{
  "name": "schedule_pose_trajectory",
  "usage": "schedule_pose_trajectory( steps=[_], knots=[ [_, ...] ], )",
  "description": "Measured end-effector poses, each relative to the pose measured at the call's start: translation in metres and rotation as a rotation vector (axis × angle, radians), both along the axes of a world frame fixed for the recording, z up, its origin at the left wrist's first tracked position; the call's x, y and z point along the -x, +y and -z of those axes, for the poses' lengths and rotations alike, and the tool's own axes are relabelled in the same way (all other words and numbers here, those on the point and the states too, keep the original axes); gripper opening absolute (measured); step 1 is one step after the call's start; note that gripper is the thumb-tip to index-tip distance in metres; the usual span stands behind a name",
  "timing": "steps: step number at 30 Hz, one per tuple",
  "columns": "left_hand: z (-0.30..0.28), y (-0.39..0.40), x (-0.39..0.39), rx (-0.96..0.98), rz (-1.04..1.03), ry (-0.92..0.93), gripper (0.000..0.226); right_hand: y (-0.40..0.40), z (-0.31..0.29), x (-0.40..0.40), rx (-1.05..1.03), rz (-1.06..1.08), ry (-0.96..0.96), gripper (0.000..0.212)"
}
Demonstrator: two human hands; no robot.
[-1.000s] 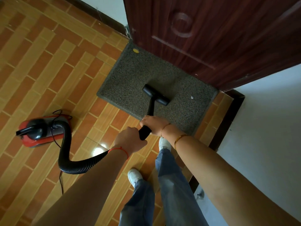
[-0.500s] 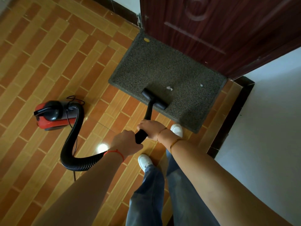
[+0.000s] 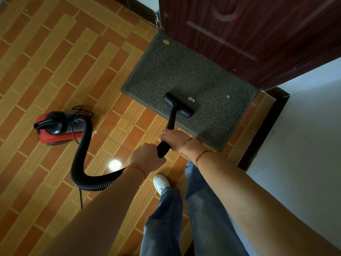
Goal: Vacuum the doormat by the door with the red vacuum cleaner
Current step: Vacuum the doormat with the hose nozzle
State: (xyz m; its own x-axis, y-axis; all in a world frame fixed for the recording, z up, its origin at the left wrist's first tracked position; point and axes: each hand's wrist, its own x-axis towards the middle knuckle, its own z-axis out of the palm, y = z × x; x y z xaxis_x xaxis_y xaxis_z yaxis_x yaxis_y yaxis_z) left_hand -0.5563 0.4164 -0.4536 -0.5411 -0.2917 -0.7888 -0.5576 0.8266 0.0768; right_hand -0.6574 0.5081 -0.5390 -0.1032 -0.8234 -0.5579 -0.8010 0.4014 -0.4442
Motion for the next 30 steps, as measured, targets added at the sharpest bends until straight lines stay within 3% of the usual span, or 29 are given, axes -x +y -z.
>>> schedule_pose_trajectory(
  steps=[12,22,30],
  knots=[
    [0.014,0.009,0.136,-0.035,-0.063,0.044,0.027,0.009,0.004,0.14,0.013,0.01,0.049,0.031],
    [0.024,0.015,0.26,-0.064,-0.094,0.099,0.017,0.015,0.008,0.267,-0.033,0.034,0.064,0.019],
    [0.028,0.016,0.307,-0.053,-0.084,0.14,0.016,0.018,0.007,0.316,-0.03,0.061,0.065,0.016]
  ],
)
